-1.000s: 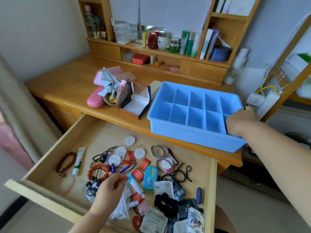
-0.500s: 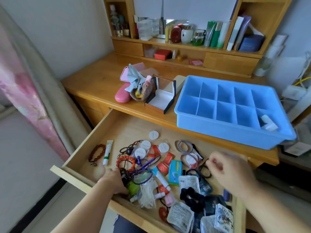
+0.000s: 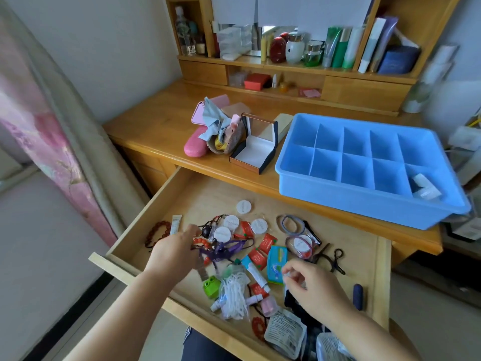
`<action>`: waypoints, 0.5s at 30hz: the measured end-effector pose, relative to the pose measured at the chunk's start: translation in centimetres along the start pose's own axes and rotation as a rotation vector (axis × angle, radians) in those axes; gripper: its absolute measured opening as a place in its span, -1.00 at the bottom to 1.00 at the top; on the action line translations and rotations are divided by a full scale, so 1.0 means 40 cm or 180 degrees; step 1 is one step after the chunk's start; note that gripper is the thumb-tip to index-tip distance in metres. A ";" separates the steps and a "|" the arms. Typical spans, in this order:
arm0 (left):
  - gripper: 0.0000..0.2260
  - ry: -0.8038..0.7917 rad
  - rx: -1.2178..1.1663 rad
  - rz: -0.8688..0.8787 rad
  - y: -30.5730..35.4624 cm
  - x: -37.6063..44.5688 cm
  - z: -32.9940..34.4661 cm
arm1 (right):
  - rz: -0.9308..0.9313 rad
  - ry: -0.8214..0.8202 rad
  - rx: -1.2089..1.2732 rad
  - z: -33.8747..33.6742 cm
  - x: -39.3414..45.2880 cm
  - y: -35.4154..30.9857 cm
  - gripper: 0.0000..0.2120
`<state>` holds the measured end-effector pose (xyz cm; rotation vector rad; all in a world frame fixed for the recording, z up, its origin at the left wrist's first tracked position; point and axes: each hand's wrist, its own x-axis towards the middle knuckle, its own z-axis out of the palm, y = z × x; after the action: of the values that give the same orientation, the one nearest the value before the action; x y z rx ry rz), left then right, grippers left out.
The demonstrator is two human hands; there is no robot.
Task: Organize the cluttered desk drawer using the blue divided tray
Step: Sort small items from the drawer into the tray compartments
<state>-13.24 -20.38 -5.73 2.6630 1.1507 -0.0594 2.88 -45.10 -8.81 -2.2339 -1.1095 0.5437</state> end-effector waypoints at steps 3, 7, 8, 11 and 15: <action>-0.85 0.0473 -0.0295 0.0520 0.048 -0.008 -0.039 | 0.0039 -0.0100 0.0703 -0.002 0.035 -0.062 -0.93; -0.92 0.0087 -0.1681 0.0343 0.136 -0.014 -0.039 | 0.0407 -0.0395 0.1572 -0.007 0.073 -0.123 -0.90; -0.89 -0.0146 -0.2214 0.0222 0.159 -0.020 -0.027 | 0.0555 -0.0525 0.1741 -0.008 0.077 -0.128 -0.88; -0.89 -0.0558 -0.3139 -0.0079 0.205 -0.036 0.030 | 0.0815 -0.0675 0.1754 -0.028 0.068 -0.123 -0.87; -0.86 -0.0107 -0.3186 -0.0415 0.189 -0.023 0.099 | 0.0894 -0.0580 0.1011 -0.086 0.038 -0.072 -0.86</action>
<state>-8.18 -26.97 -7.94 1.6950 0.9701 0.3530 4.07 -43.55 -4.50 -2.0974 -0.7323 0.9846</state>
